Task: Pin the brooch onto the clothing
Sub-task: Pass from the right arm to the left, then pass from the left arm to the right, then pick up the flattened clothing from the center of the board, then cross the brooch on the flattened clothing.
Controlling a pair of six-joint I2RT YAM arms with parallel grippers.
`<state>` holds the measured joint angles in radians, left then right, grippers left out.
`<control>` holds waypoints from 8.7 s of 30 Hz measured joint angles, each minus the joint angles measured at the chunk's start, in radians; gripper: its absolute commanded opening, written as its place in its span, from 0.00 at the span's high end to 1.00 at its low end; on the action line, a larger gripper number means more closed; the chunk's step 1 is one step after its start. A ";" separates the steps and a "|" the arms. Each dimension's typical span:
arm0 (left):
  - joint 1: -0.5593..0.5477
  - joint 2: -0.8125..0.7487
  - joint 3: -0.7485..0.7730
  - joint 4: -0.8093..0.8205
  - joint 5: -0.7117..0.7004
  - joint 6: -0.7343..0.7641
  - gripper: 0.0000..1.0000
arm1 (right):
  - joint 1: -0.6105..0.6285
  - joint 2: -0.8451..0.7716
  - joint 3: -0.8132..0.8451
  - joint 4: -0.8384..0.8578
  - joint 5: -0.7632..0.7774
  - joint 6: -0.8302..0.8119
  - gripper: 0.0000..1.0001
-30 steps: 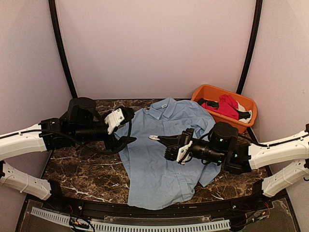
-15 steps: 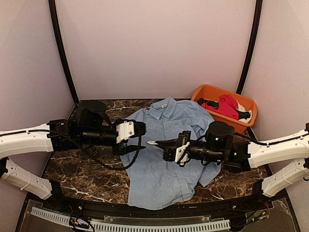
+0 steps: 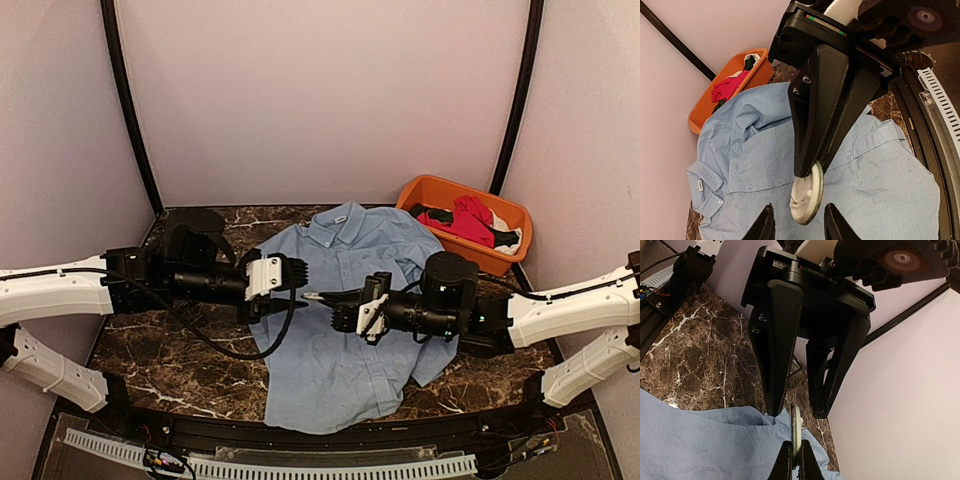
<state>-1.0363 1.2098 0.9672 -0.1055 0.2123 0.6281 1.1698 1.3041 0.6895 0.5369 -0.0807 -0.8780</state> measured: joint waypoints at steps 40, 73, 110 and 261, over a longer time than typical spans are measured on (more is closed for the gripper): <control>-0.011 0.007 -0.001 0.000 -0.034 0.027 0.97 | -0.007 0.014 0.045 -0.060 0.008 0.087 0.93; -0.017 -0.012 -0.023 0.029 -0.044 0.019 0.98 | -0.059 0.038 0.116 -0.172 -0.136 0.221 0.90; 0.383 0.308 0.115 0.091 -0.053 -0.261 0.17 | -0.619 0.430 0.594 -0.545 -0.900 1.019 1.00; 0.488 0.586 0.360 -0.001 0.445 -0.187 0.99 | -0.590 1.048 0.851 0.776 -1.389 2.877 1.00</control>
<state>-0.5480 1.7958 1.3270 -0.1062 0.6571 0.4412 0.5800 2.3520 1.5406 1.3128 -1.4700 1.9995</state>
